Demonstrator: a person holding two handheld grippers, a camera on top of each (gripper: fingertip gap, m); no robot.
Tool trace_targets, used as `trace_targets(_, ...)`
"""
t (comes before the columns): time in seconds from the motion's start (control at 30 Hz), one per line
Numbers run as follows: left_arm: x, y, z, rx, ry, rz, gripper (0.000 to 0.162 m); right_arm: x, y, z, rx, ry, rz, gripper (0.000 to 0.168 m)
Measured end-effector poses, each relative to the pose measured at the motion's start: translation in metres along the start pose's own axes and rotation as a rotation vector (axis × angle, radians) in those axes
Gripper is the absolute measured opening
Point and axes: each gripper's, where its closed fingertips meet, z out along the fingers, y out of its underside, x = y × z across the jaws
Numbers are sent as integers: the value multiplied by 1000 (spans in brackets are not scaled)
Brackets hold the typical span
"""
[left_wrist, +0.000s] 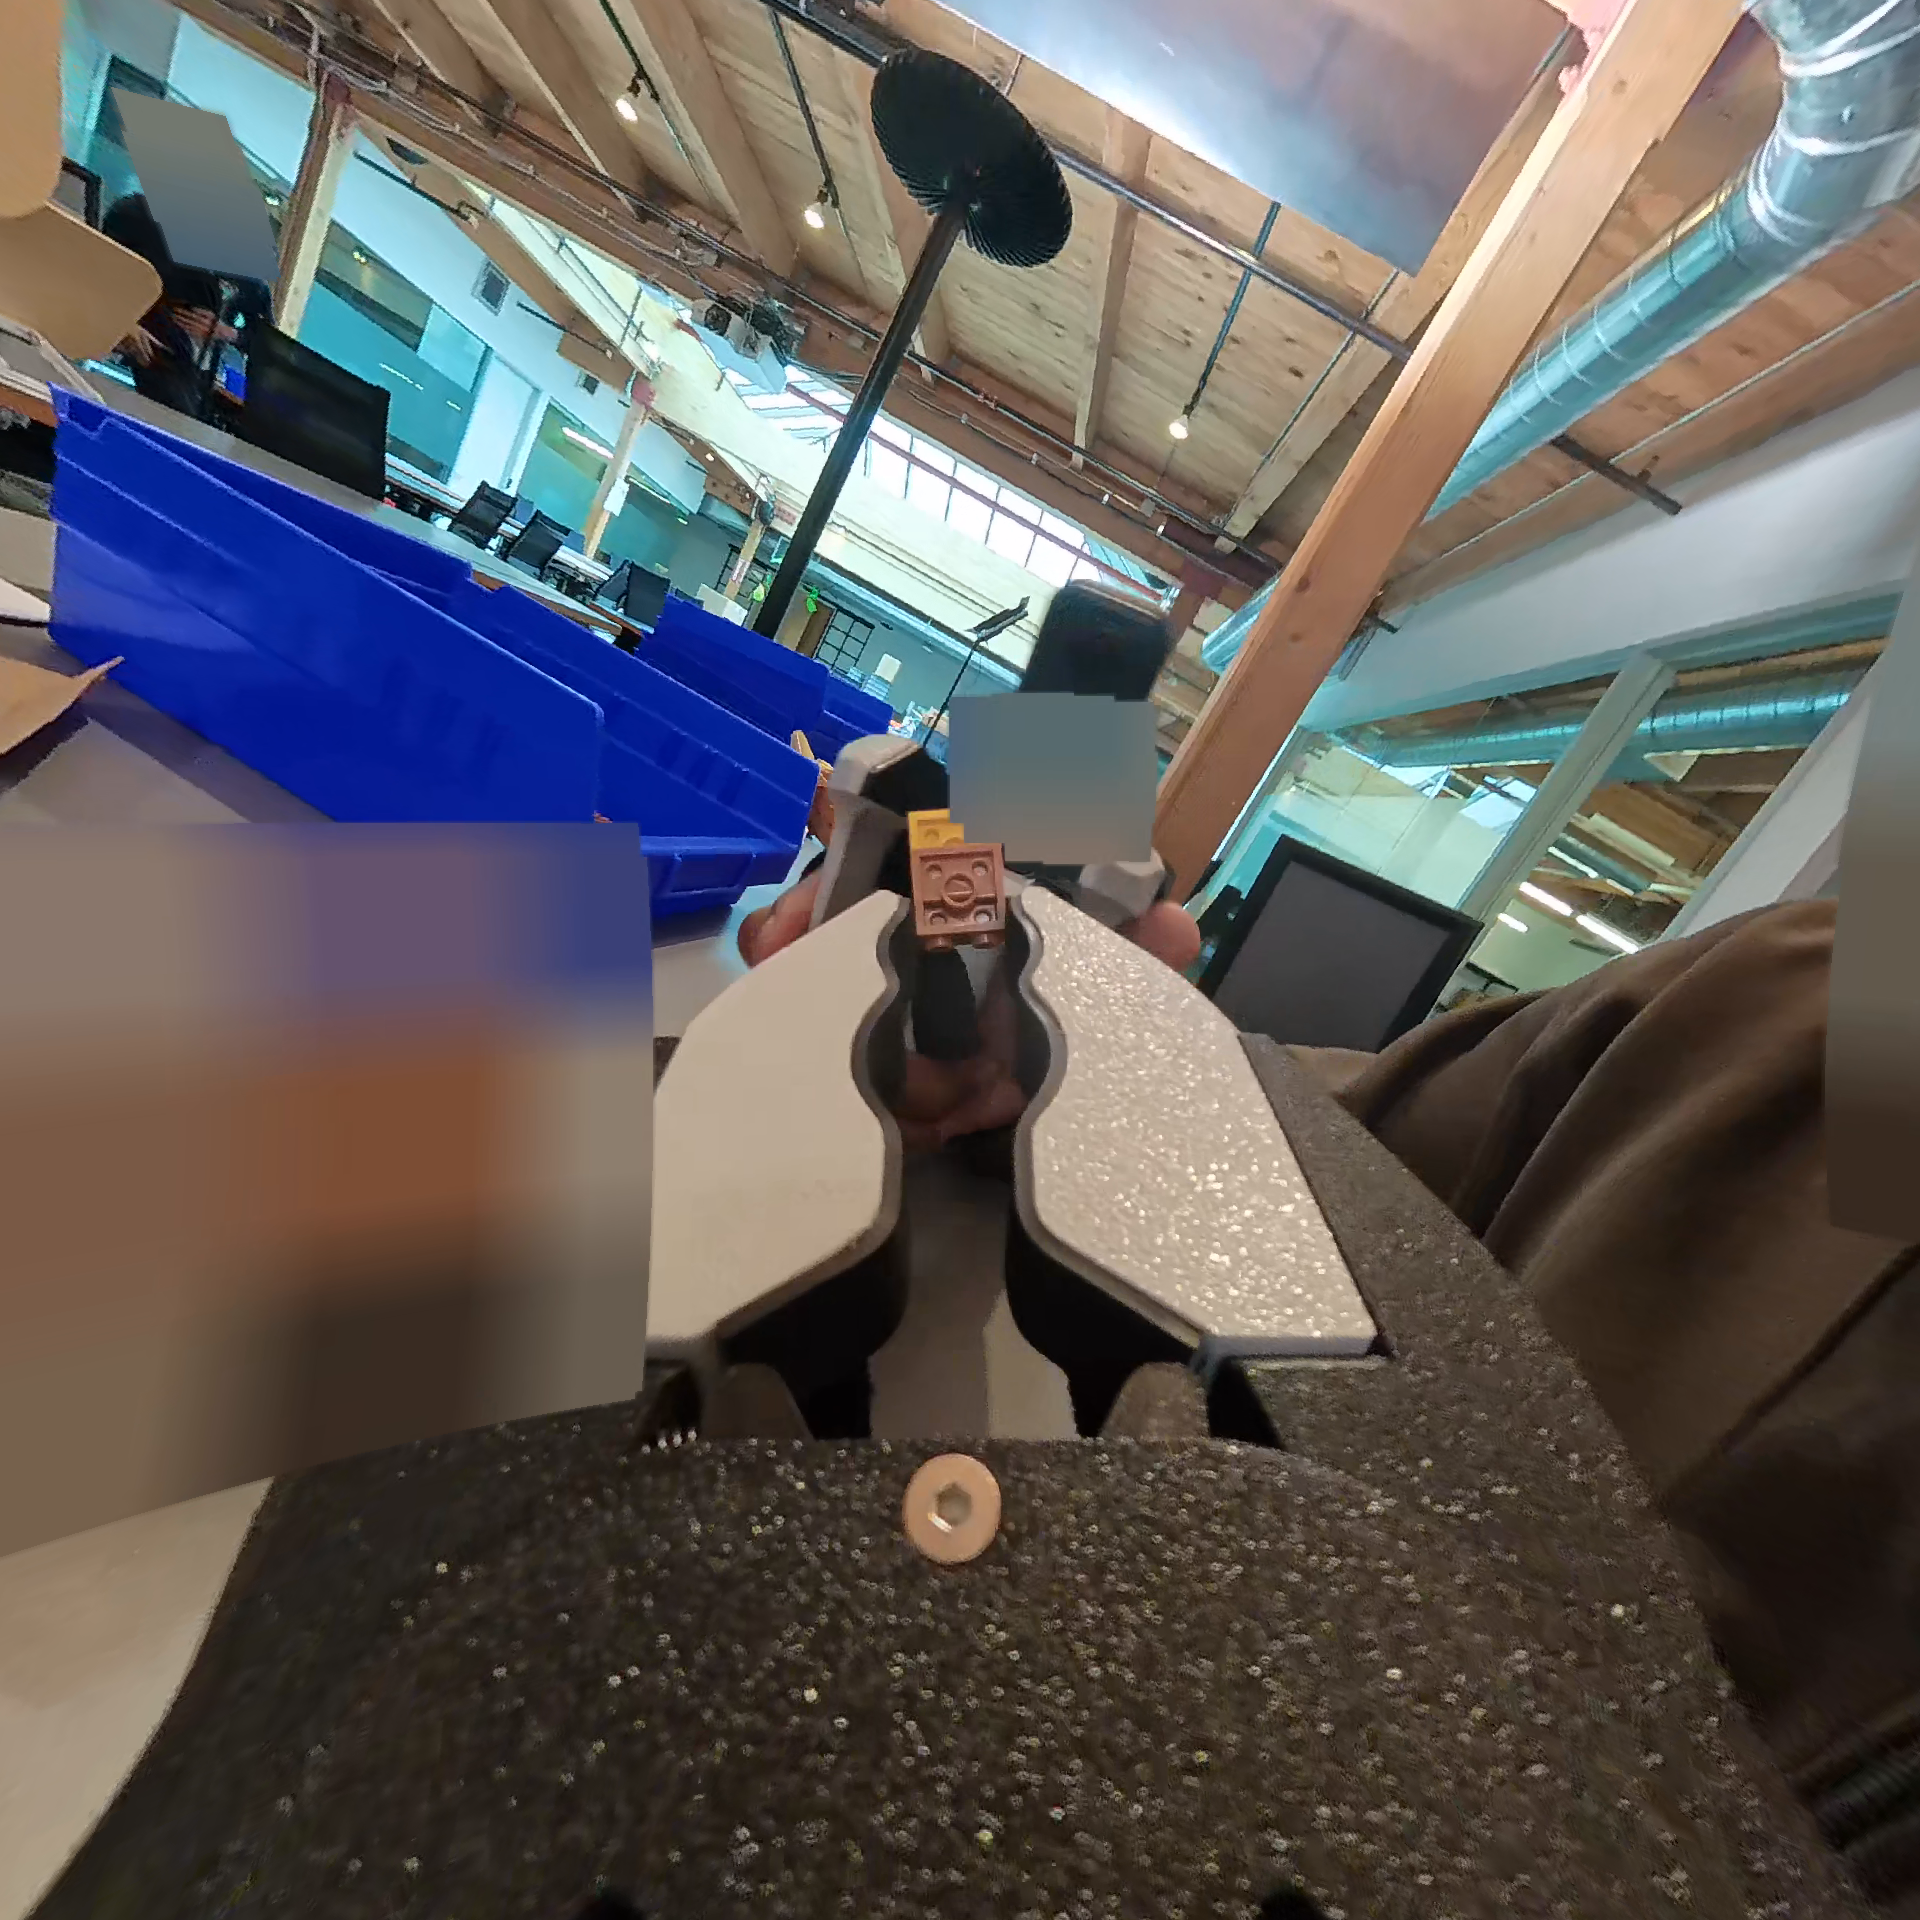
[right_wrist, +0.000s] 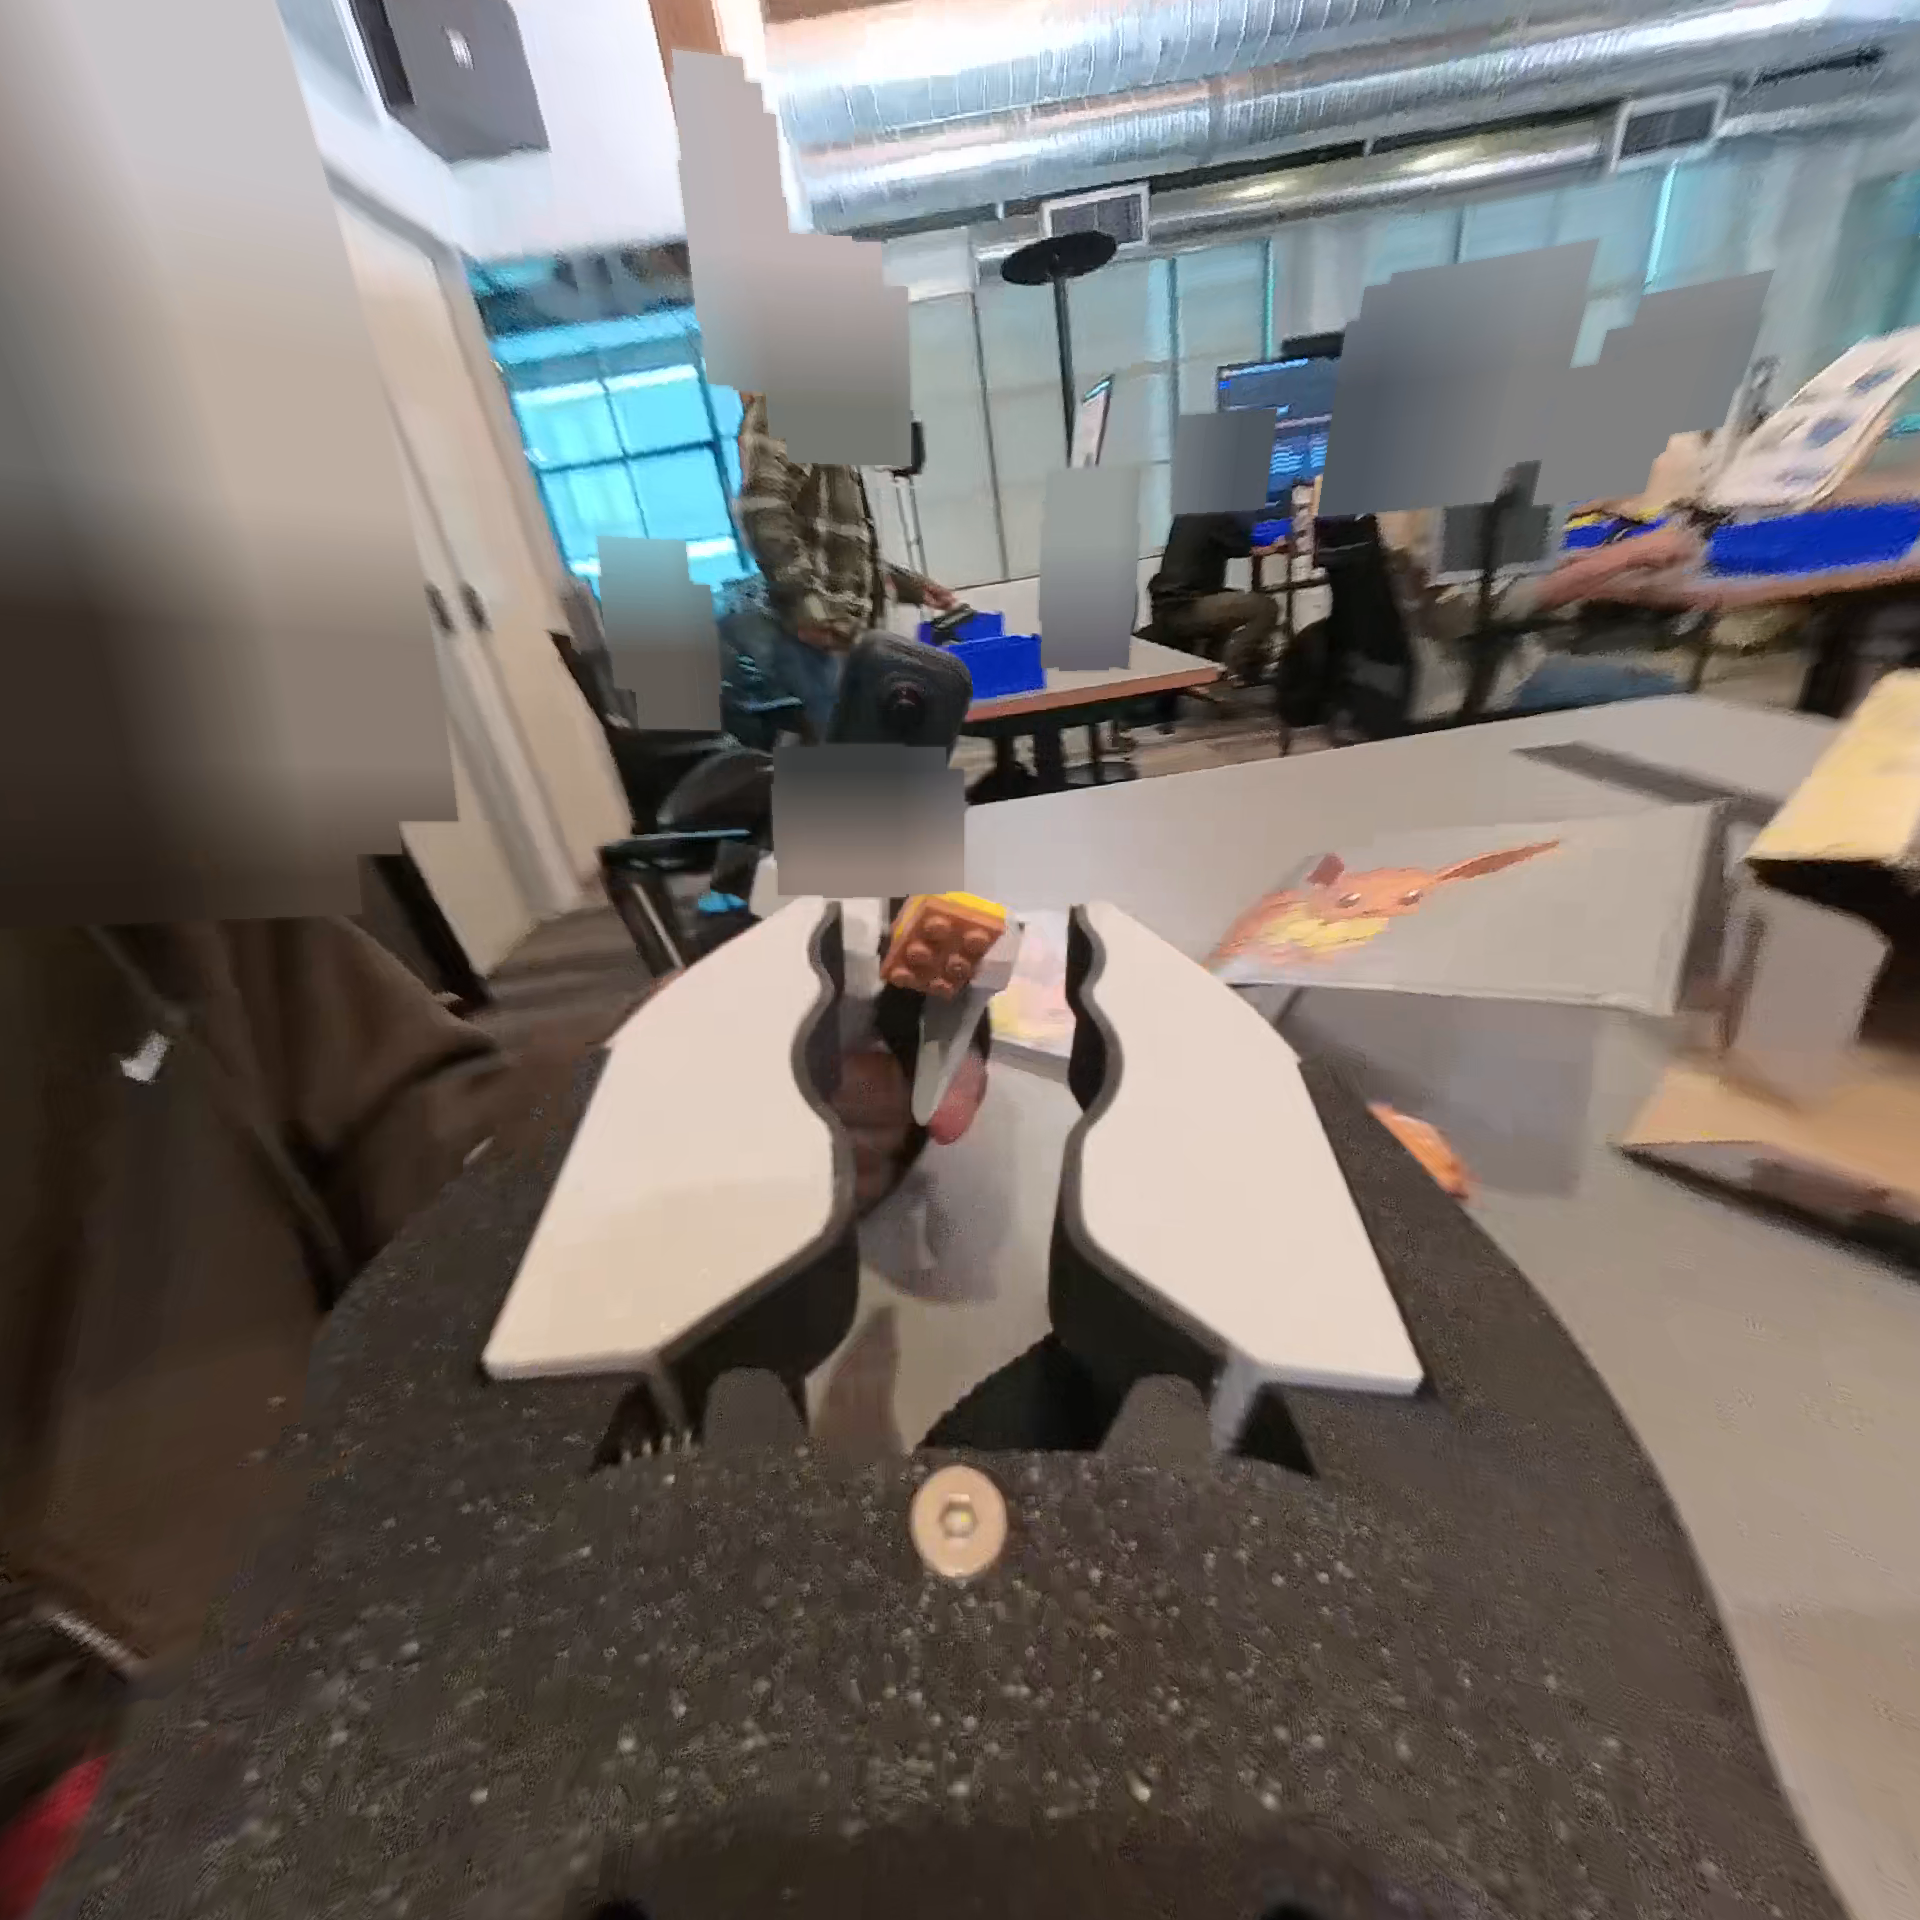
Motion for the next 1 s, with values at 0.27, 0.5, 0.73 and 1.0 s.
trace_targets(0.27,3,3,2,-23,-12,83,16,1,1,0,29,-100,231,30)
trace_targets(0.5,3,4,3,-37,-44,148,16,-1,5,2,15,-124,274,20)
trace_targets(0.73,3,5,3,-37,-21,97,16,-5,6,2,-3,-128,225,16)
trace_targets(1.0,9,3,0,-11,97,-147,16,-11,6,2,-4,-134,105,16)
